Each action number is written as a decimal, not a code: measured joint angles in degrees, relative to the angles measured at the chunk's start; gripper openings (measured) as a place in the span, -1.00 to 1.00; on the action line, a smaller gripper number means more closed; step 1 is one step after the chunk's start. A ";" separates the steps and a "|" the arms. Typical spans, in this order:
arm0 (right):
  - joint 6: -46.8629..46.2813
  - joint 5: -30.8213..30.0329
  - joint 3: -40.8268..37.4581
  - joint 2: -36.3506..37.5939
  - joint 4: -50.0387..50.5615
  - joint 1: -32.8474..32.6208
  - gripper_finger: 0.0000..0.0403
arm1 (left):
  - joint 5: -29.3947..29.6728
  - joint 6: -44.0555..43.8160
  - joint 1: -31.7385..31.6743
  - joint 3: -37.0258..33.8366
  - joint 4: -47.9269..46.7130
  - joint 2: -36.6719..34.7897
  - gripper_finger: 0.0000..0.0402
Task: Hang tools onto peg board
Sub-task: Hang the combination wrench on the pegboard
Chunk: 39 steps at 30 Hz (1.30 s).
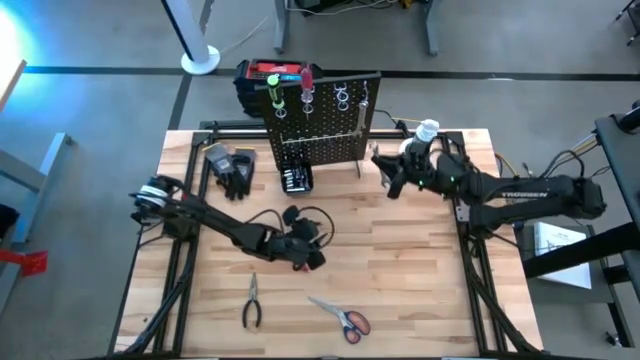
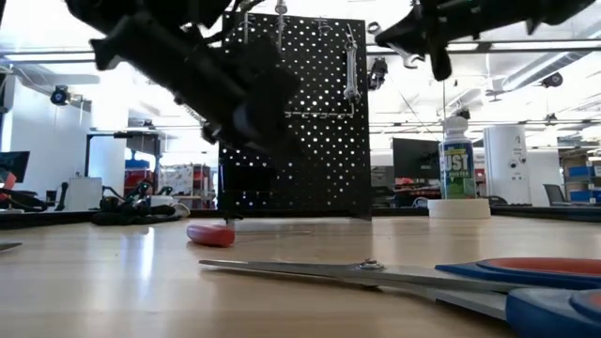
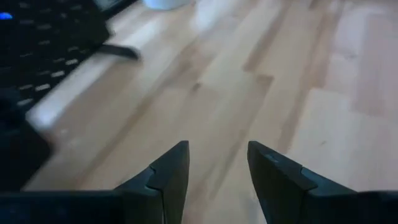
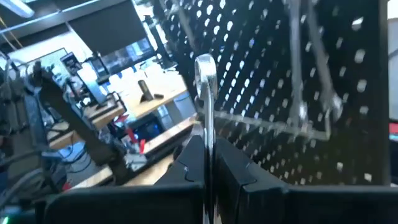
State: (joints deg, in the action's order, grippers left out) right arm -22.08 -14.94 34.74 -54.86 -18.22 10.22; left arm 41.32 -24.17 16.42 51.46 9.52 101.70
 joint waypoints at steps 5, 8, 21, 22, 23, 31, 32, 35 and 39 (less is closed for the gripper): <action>1.07 7.16 5.72 -4.08 0.48 5.09 -1.00 | 3.92 -2.54 0.59 -3.60 0.74 -4.60 -0.23; 1.26 7.61 8.91 -6.31 0.94 7.35 -1.00 | 4.36 -4.47 1.14 -5.45 0.34 -6.11 -0.23; -0.52 9.70 18.02 -15.67 1.38 12.20 -1.00 | 4.84 -9.39 1.84 -7.68 0.48 -5.94 -0.23; -0.62 9.34 18.44 -15.99 1.31 12.23 -1.00 | 4.83 -9.41 1.94 -7.69 0.48 -5.93 -0.23; -0.75 9.20 18.71 -16.23 1.28 12.37 -1.00 | 4.84 -9.41 2.04 -7.72 0.57 -5.93 -0.23; -1.88 5.89 18.99 -15.67 1.92 12.65 -1.00 | 6.15 -9.56 2.54 -8.51 0.23 -5.93 -0.23; -1.93 5.85 18.99 -15.58 1.97 12.70 -1.00 | 6.19 -9.61 2.54 -8.55 0.13 -5.93 -0.23; -2.68 4.53 18.99 -15.44 3.90 12.72 -1.00 | 6.23 -9.61 2.54 -8.67 0.19 -5.93 -0.23; -3.64 4.28 18.84 -15.47 5.10 13.28 -1.00 | 6.32 -9.67 2.53 -8.76 0.26 -5.93 -0.23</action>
State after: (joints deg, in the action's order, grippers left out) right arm -25.72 -10.66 53.58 -70.32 -13.12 23.50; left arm 47.64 -33.84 18.95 42.70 9.78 95.77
